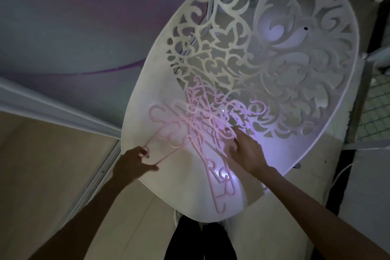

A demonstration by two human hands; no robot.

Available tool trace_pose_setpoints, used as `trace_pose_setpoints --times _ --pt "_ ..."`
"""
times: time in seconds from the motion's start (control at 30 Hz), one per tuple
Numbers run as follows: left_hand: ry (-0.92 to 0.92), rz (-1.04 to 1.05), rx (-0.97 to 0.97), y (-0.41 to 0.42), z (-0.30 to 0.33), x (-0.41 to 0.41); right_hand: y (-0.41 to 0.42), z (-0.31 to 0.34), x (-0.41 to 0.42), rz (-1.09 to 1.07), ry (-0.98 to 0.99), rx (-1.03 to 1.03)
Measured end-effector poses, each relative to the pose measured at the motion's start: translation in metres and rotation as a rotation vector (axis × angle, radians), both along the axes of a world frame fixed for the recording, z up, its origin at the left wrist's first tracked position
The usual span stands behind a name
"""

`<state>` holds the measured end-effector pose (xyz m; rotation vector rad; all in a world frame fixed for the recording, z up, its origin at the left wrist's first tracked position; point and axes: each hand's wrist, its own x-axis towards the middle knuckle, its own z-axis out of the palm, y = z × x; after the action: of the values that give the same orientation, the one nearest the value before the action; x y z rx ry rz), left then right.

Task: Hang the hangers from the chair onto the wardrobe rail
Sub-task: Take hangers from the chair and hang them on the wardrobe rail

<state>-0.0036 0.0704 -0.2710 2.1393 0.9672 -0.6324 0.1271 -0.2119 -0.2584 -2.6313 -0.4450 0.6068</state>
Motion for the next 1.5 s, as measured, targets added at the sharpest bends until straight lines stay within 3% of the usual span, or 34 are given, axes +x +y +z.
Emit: trace_pose_setpoints --times 0.07,0.33,0.5,0.6,0.67,0.77,0.9,0.97,1.1,1.27,1.5 --pt "-0.064 -0.006 0.101 0.003 0.006 -0.003 -0.007 -0.001 0.005 -0.019 -0.085 0.014" --pt "-0.054 0.027 0.239 -0.018 0.028 -0.007 -0.027 0.005 0.003 -0.177 0.023 0.238" --pt "-0.263 0.025 0.411 -0.031 0.067 -0.029 -0.029 0.042 -0.001 -0.362 0.203 0.350" --pt "-0.480 -0.161 0.486 -0.031 0.078 -0.039 -0.015 0.060 -0.002 -0.349 0.204 0.353" --pt "-0.520 -0.314 0.580 -0.035 0.082 -0.039 -0.003 0.067 -0.003 -0.356 0.240 0.378" --pt "-0.420 -0.331 0.583 -0.043 0.104 -0.025 0.015 0.069 -0.005 -0.482 0.313 0.418" --pt "-0.143 0.039 0.208 -0.031 0.105 -0.014 0.042 0.051 -0.017 -0.552 0.266 0.202" --pt "-0.140 0.152 0.064 -0.026 0.101 -0.015 0.058 0.036 -0.027 -0.505 0.225 0.127" --pt "-0.200 0.239 -0.012 -0.027 0.086 -0.021 0.086 0.005 -0.044 -0.391 0.279 0.024" --pt "-0.227 0.248 0.079 -0.024 0.069 -0.026 0.092 -0.012 -0.034 -0.480 0.301 0.038" --pt "-0.310 0.024 0.479 -0.020 0.070 -0.014 0.054 0.022 -0.023 -0.453 0.438 0.137"
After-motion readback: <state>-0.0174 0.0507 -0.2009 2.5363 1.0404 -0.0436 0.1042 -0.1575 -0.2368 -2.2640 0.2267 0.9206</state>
